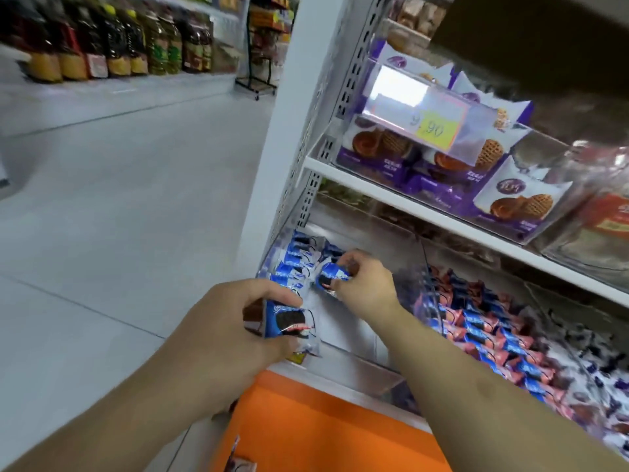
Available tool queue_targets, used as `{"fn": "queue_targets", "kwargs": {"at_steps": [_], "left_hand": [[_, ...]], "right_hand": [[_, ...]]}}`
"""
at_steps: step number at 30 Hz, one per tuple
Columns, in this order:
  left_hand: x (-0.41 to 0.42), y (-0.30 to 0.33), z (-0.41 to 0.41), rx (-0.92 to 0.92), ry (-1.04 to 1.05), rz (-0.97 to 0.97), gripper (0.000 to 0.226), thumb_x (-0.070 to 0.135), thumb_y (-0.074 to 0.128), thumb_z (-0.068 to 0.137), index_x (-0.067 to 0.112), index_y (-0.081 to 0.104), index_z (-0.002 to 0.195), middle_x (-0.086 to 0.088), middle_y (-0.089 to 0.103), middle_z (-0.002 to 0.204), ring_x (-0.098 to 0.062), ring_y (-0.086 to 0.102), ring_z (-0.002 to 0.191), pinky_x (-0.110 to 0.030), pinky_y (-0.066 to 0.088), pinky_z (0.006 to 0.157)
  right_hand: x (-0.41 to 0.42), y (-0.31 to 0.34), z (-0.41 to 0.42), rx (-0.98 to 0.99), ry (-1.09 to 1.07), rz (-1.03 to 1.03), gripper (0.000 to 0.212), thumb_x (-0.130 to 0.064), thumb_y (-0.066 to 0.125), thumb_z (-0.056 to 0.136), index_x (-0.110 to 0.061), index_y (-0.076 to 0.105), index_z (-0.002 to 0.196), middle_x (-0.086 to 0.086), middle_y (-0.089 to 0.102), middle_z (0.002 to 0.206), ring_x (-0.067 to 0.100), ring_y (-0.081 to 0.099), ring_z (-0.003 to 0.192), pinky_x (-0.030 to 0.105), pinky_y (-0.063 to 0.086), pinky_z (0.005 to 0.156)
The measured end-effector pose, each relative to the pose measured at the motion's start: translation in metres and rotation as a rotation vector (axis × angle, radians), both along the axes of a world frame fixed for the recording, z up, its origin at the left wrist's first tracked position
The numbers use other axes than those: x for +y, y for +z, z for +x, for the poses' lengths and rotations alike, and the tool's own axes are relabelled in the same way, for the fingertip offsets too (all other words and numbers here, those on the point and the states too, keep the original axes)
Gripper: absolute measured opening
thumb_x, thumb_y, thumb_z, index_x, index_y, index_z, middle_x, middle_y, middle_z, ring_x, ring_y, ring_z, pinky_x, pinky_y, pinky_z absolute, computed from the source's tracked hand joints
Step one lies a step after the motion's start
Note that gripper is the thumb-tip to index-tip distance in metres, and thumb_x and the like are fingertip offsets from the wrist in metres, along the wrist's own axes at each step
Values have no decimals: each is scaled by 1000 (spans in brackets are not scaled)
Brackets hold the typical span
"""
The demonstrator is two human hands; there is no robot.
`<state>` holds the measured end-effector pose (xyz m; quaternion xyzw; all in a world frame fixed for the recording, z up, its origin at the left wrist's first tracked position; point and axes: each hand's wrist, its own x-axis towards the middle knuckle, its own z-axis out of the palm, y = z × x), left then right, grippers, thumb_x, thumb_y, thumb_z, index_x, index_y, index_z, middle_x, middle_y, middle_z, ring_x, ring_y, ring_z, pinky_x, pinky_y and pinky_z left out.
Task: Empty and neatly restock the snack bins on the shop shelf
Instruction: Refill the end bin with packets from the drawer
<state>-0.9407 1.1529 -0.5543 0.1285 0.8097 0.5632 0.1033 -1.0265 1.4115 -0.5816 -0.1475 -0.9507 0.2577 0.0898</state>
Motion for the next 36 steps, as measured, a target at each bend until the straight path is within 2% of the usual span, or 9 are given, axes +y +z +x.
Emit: {"fn": "queue_targets", "kwargs": {"at_steps": [7, 13, 16, 20, 23, 26, 30, 33, 36], "left_hand": [[-5, -4, -2, -6, 8, -2, 45, 29, 93, 74, 54, 70, 104, 28, 68, 115, 5, 65, 106, -17, 52, 89], [-4, 0, 2, 10, 54, -7, 58, 27, 92, 74, 49, 60, 118, 30, 64, 118, 7, 61, 108, -17, 50, 90], [-3, 4, 5, 20, 49, -26, 66, 29, 92, 74, 51, 54, 125, 26, 62, 124, 0, 63, 113, -29, 55, 101], [2, 8, 11, 18, 21, 31, 69, 20, 94, 72, 50, 58, 122, 23, 66, 122, 2, 68, 105, -27, 57, 97], [11, 8, 15, 41, 6, 63, 79, 14, 95, 70, 51, 53, 127, 25, 64, 119, 14, 64, 101, -9, 54, 79], [15, 4, 19, 98, 9, -1, 84, 16, 91, 77, 49, 44, 137, 27, 56, 128, 19, 58, 105, -2, 48, 73], [8, 3, 23, 287, -84, -316, 81, 35, 73, 94, 50, 22, 155, 32, 26, 152, 7, 38, 135, -12, 32, 99], [2, -2, 21, 293, -230, -467, 80, 43, 63, 98, 50, 13, 160, 37, 7, 161, 2, 22, 149, -16, 22, 114], [-3, -10, 20, 328, -333, -645, 87, 53, 58, 99, 49, -2, 162, 33, -14, 165, 2, -10, 155, -24, -4, 121]], "right_hand": [[7, -20, -10, -13, 112, 205, 33, -10, 74, 82, -29, 72, 108, -4, 65, 103, 18, 62, 85, 24, 47, 77], [-5, -12, 3, -22, 118, 296, 57, -19, 73, 85, -24, 57, 140, 10, 54, 129, 33, 55, 120, 37, 48, 104], [-15, 23, 31, 32, 147, 117, 51, -15, 68, 88, -25, 61, 137, 6, 57, 125, 25, 57, 117, 31, 45, 105], [-31, 68, 93, -71, 495, -525, 42, -14, 76, 88, -32, 70, 125, 4, 70, 115, 20, 68, 99, 40, 57, 94], [-36, 70, 122, -108, 544, -378, 47, -17, 87, 86, -42, 70, 122, -7, 69, 118, 27, 67, 103, 40, 56, 86], [-30, 60, 124, -10, 421, -296, 40, -21, 90, 81, -40, 72, 111, -13, 71, 111, 7, 67, 91, 31, 52, 81], [-17, 53, 100, 18, 230, -19, 43, -25, 86, 84, -46, 61, 113, -14, 64, 101, 3, 61, 75, 15, 44, 67], [-13, 35, 67, -13, 209, 119, 34, -17, 81, 85, -33, 57, 105, -3, 68, 88, 17, 61, 73, 31, 51, 67], [-9, 7, 35, -55, 230, 186, 32, -9, 78, 83, -28, 58, 100, -3, 69, 89, 21, 61, 78, 34, 51, 72]]}}
